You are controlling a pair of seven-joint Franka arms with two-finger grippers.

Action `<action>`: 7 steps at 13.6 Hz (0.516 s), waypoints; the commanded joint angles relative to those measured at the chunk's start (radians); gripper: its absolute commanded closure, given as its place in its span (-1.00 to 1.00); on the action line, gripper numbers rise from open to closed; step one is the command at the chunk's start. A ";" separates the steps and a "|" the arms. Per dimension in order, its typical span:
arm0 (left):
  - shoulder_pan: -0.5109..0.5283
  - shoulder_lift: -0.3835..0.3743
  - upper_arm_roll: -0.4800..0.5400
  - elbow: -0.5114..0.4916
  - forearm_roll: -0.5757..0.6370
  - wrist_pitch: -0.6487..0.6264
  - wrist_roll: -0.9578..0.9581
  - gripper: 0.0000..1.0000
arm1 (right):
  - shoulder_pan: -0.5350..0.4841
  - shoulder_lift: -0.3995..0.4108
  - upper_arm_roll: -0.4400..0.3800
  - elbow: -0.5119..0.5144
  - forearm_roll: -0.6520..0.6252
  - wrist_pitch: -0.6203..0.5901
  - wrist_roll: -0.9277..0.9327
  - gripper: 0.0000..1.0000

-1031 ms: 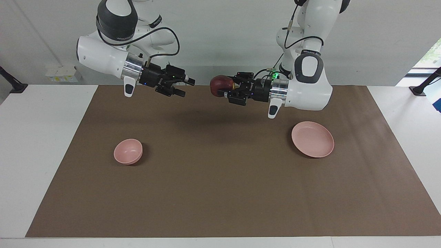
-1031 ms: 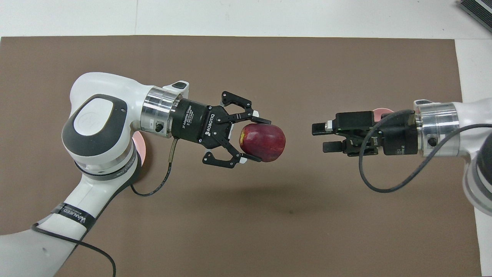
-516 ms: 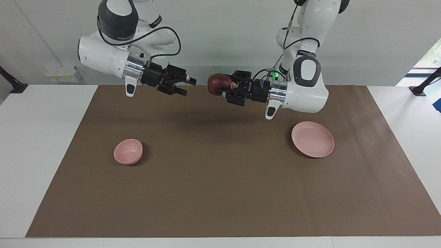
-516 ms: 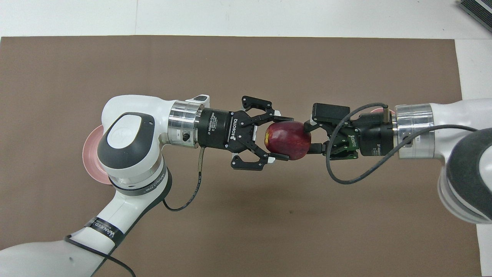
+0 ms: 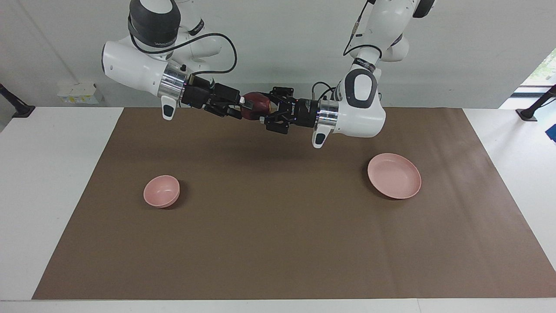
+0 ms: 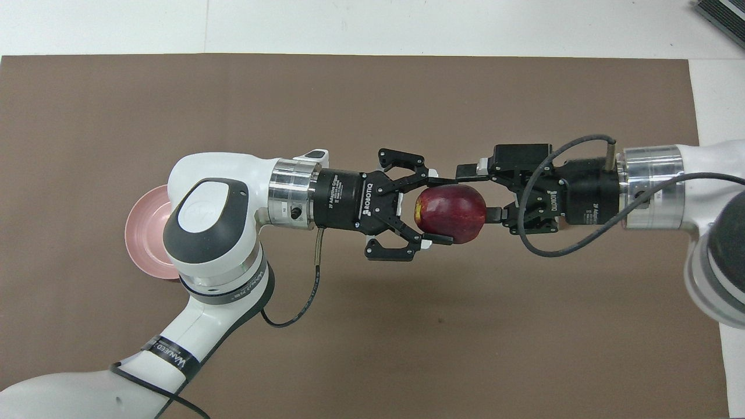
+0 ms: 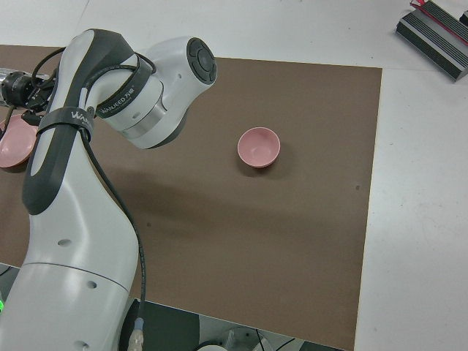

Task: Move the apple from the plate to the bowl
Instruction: 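Close the right gripper on the apple beside the left gripper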

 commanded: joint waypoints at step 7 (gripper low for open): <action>-0.023 -0.029 -0.039 -0.025 -0.091 0.125 -0.004 1.00 | 0.015 0.004 0.004 0.008 -0.029 -0.019 -0.021 -0.45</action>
